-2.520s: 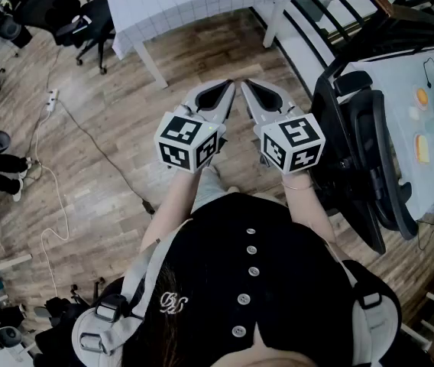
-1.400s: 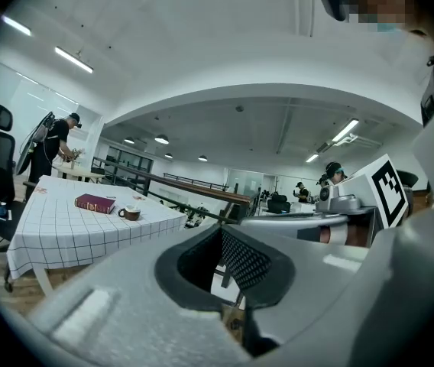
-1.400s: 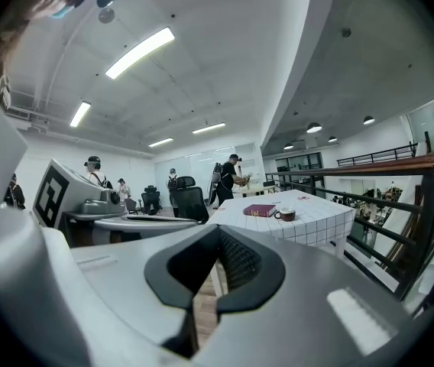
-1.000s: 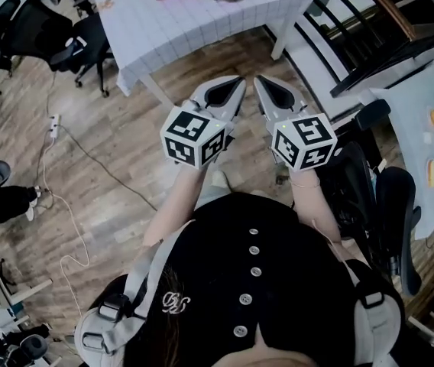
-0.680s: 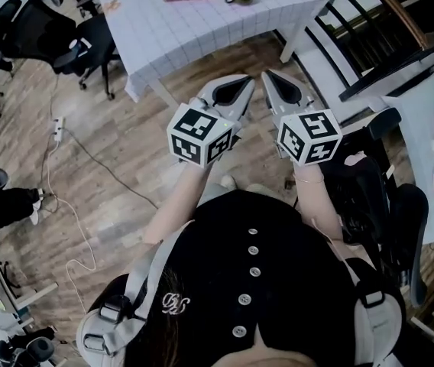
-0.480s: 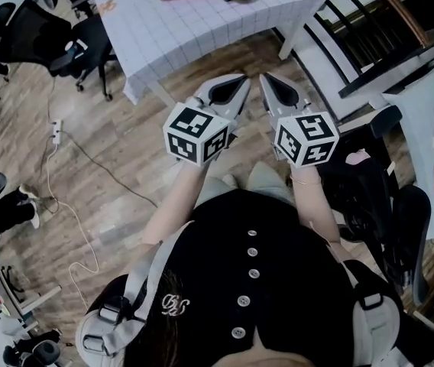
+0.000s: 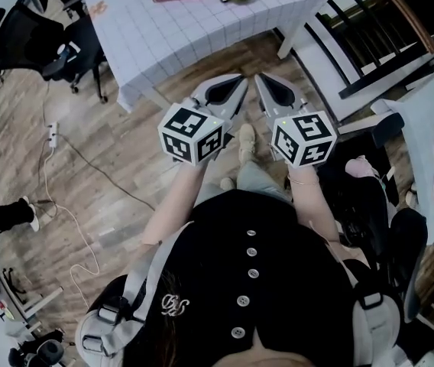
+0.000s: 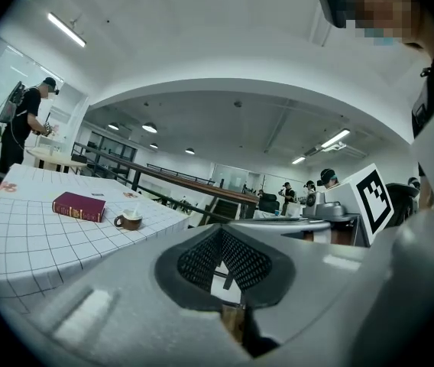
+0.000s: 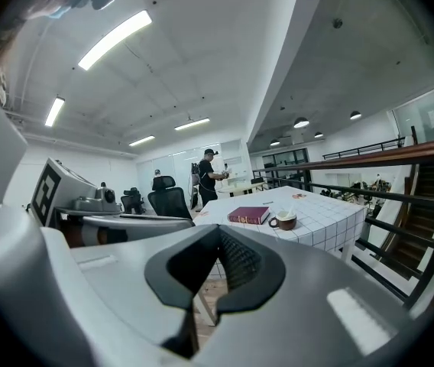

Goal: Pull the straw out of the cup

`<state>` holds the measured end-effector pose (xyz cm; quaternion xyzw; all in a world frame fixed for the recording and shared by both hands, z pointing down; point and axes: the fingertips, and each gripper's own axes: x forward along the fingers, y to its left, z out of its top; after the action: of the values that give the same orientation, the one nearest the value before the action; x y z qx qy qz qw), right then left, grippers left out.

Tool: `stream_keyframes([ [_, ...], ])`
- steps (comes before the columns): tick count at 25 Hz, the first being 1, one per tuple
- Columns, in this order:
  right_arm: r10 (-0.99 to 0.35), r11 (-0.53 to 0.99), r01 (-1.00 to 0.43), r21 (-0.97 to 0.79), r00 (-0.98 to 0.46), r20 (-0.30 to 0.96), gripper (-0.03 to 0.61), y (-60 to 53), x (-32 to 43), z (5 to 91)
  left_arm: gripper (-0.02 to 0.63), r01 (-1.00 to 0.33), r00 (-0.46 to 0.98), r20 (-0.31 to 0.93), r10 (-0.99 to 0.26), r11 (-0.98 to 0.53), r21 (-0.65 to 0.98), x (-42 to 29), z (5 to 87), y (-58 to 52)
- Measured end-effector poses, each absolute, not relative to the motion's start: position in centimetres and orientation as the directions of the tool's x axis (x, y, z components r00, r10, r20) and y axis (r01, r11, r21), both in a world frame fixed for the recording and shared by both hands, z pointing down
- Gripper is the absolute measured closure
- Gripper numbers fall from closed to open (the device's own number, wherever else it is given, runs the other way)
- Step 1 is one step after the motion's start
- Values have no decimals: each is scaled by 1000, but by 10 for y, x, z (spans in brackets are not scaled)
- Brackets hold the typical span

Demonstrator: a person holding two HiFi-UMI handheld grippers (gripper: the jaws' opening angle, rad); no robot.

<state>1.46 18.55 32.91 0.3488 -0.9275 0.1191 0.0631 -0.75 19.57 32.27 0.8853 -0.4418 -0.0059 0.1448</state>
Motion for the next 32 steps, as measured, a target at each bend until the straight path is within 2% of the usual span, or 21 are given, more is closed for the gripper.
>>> stream_keyframes([
  [19,-595,771,-621,-142,-781,187,580,-26,0,318,616,-807,576,136,-806,-532,257,-22,328,-15],
  [32,-584,770,-615,-168,-786,204,580,-85,14,330,615,-783,599,126,-791,-545,299,-5,344,-76],
])
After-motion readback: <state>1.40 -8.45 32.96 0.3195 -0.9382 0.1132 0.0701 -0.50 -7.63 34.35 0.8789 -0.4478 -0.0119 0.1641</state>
